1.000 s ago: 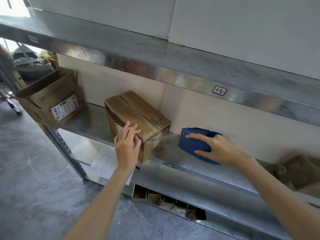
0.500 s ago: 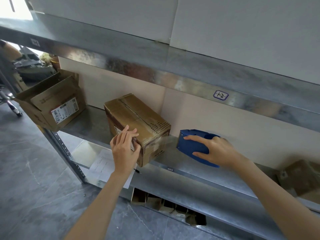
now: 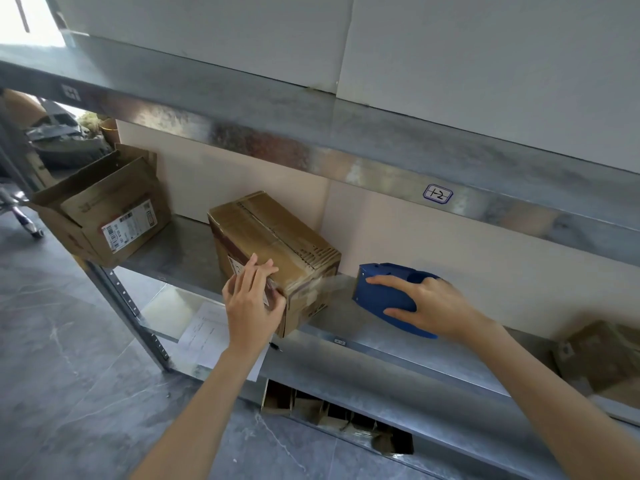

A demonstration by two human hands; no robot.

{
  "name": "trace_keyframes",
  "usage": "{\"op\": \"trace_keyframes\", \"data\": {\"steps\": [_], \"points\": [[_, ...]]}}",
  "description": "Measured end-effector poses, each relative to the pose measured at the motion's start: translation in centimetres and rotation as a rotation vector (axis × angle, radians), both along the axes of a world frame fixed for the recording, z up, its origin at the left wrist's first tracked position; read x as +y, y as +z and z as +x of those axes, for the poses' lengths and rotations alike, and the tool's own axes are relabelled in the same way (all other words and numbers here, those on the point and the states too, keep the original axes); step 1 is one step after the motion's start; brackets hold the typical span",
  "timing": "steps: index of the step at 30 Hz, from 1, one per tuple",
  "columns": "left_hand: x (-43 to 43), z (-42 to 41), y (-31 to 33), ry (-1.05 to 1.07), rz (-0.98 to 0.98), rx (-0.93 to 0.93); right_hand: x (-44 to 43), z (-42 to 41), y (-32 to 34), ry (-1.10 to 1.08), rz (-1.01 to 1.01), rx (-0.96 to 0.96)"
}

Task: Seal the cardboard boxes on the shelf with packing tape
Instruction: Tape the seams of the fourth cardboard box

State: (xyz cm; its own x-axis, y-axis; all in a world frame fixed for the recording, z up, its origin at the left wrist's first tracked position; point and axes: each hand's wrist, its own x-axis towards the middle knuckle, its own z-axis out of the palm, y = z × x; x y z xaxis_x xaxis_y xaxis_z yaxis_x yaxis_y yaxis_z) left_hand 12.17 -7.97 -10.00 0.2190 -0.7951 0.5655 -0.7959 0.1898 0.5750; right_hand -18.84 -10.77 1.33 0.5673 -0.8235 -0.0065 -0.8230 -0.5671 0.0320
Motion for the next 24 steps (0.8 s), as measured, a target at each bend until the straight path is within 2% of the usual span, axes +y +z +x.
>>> {"op": "trace_keyframes", "data": {"steps": [6, 10, 14, 19, 24], "points": [[1.1, -0.5, 0.4, -0.098, 0.066, 0.025, -0.2, 0.3, 0.9, -0.004, -0.009, 0.028], [1.0, -1.4, 0.2, -0.049, 0.1, 0.01, 0.0, 0.4, 1.7, 0.0, -0.046, 0.01], [0.7, -1.9, 0.4, -0.034, 0.078, 0.07, 0.7, 0.8, 2.9, 0.005, -0.082, -0.031], [1.9, 0.0, 0.6, -0.148, -0.001, 0.157, 0.9, 1.0, 3.2, 0.057, -0.033, -0.107], [2.6, 3.5, 1.3, -0.266, 0.043, 0.126, 1.1, 2.3, 2.5, 0.12, 0.036, -0.033]]}}
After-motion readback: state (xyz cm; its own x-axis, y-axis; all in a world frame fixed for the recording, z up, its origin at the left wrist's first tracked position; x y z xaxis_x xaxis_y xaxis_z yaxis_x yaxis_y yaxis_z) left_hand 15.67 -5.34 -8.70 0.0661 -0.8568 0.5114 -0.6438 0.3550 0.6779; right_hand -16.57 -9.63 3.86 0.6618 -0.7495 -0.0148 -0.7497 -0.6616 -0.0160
